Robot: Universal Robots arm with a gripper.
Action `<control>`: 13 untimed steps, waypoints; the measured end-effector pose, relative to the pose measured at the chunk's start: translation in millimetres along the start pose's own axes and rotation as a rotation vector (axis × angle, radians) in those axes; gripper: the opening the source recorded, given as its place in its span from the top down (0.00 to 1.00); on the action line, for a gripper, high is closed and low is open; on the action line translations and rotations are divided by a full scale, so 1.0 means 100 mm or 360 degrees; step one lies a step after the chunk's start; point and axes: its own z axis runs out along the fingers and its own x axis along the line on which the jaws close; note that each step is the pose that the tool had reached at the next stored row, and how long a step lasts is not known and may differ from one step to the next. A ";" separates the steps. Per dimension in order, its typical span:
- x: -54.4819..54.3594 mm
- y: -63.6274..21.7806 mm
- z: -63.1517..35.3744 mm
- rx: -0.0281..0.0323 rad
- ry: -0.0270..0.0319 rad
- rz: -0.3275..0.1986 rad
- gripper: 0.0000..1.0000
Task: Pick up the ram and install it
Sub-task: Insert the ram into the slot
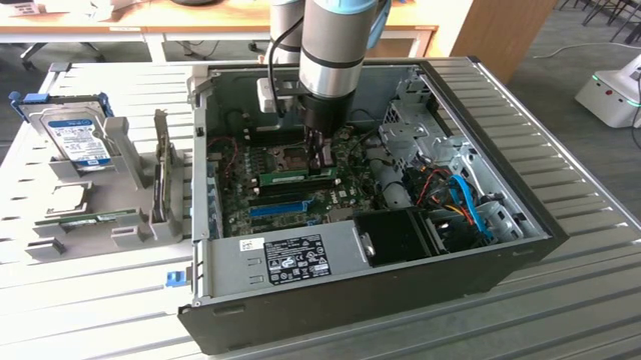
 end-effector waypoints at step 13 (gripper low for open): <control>0.00 0.000 0.046 0.00018 -0.00001 0.0005 0.88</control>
